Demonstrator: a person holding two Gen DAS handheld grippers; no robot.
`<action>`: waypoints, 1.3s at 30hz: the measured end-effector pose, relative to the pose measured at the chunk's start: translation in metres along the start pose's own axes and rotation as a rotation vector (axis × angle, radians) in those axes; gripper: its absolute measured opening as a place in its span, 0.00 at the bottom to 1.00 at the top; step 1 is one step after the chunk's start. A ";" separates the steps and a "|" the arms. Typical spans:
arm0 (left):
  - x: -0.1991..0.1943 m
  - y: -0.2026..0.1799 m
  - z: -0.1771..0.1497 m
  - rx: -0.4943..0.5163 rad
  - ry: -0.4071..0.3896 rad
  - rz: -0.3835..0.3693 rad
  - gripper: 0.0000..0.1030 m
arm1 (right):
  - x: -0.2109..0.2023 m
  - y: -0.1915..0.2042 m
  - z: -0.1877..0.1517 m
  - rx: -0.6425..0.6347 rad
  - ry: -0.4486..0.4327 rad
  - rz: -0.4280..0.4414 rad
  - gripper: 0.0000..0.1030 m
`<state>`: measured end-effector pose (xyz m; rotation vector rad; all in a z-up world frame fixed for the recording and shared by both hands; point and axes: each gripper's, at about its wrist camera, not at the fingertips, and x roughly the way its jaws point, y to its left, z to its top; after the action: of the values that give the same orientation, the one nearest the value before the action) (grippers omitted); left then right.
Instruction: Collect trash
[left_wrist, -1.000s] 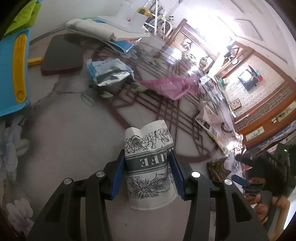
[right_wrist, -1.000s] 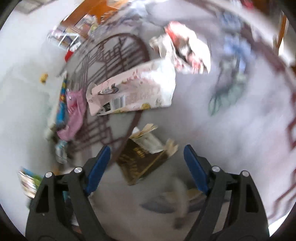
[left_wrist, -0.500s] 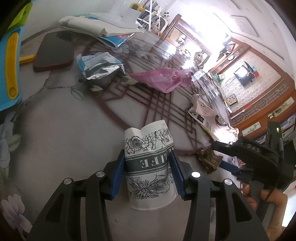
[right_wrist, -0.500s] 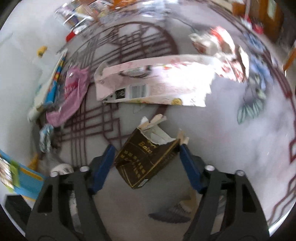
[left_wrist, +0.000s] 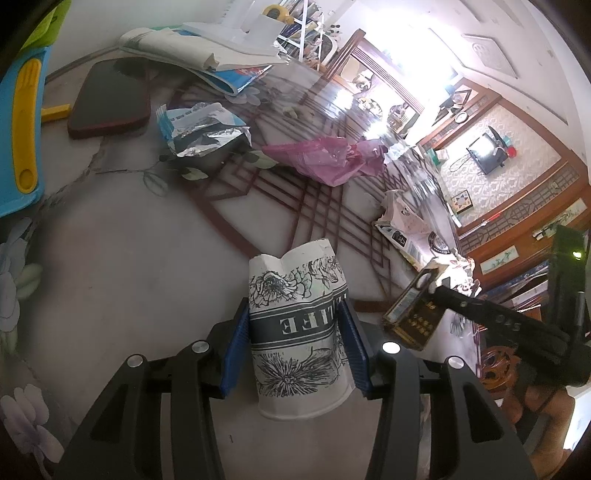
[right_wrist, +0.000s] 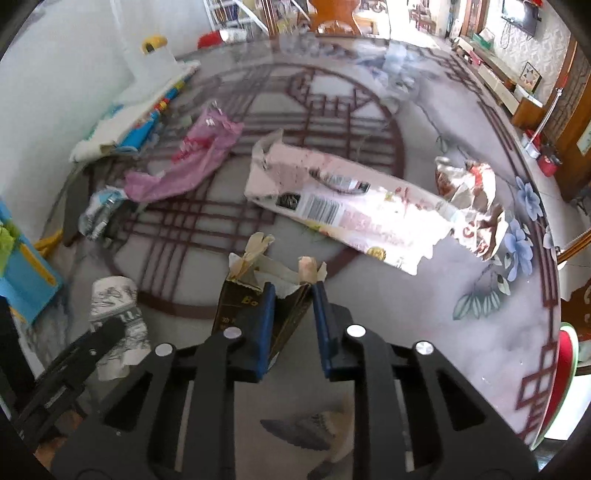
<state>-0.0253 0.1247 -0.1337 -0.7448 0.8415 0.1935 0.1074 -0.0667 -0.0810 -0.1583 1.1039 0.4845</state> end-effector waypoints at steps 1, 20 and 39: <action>0.000 0.000 0.000 0.004 -0.002 0.003 0.44 | -0.006 -0.002 0.001 0.001 -0.023 0.010 0.21; -0.004 -0.024 -0.005 0.127 -0.036 0.010 0.43 | -0.047 -0.015 -0.014 0.013 -0.156 0.082 0.21; -0.017 -0.058 -0.015 0.294 -0.100 0.084 0.43 | -0.083 -0.069 -0.034 0.088 -0.234 0.076 0.21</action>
<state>-0.0208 0.0748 -0.0974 -0.4215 0.7853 0.1761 0.0808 -0.1648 -0.0310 0.0178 0.9026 0.5071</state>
